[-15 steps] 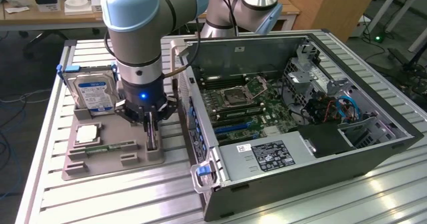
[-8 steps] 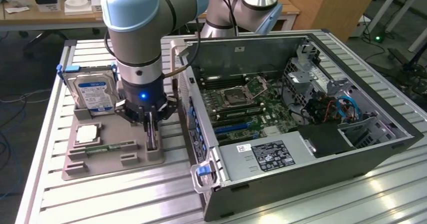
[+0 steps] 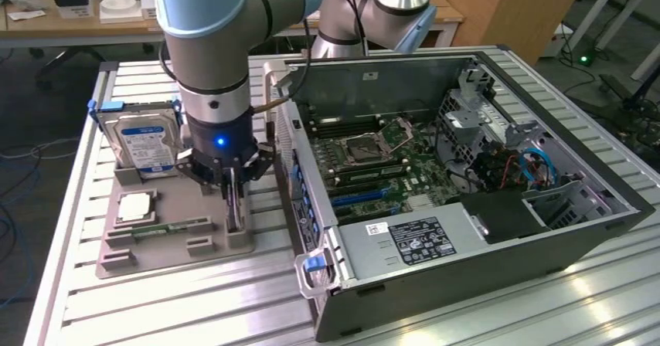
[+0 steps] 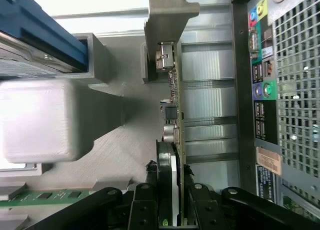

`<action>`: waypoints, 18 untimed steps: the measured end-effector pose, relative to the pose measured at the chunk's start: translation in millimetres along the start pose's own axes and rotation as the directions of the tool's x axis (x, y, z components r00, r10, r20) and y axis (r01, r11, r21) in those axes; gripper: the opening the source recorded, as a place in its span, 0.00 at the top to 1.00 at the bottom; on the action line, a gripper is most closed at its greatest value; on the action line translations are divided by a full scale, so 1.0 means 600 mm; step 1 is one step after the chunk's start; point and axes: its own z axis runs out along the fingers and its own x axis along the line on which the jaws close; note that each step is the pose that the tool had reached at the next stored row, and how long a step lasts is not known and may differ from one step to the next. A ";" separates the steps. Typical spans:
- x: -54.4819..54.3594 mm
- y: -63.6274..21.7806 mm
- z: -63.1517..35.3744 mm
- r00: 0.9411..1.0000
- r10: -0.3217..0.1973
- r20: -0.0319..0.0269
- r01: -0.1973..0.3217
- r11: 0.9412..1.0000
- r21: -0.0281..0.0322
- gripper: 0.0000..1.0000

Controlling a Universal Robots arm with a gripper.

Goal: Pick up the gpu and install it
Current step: 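Pick up the gpu and move the gpu toward the slot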

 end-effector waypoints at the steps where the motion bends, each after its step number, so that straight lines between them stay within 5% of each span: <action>1: 0.000 0.000 -0.007 1.000 0.000 0.000 0.000 1.000 0.000 0.72; 14: 0.000 0.005 -0.106 1.000 -0.001 0.000 0.001 1.000 0.000 0.72; 18: 0.000 0.005 -0.120 1.000 -0.029 -0.001 0.029 1.000 0.000 0.72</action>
